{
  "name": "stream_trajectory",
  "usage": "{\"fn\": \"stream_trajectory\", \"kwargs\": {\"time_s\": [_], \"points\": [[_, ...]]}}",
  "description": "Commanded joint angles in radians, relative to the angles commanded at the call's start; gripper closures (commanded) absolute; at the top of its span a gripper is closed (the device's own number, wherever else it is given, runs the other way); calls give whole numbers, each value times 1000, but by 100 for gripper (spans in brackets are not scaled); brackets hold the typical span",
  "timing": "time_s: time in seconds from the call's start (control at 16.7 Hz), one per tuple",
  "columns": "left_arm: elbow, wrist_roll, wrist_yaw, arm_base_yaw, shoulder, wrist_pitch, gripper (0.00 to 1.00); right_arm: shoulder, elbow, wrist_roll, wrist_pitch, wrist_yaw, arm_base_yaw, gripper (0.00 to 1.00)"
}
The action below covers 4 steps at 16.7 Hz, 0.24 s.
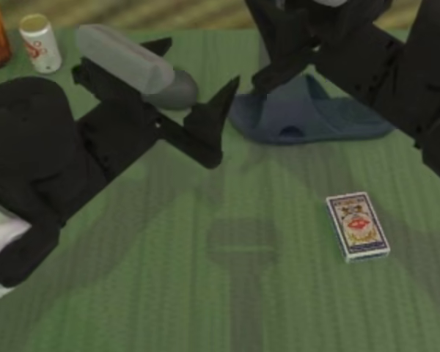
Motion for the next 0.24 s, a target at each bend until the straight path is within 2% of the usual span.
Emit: {"fn": "stream_trajectory", "kwargs": {"time_s": [0.12,0.24], "points": [[-54,-1,9,10,-60,-10,0,-25,-24,1,1,-29,-25,100],[-70,-1,12,14,-77,-13,0,-34,-32,1,1,-39,-34,100]]}}
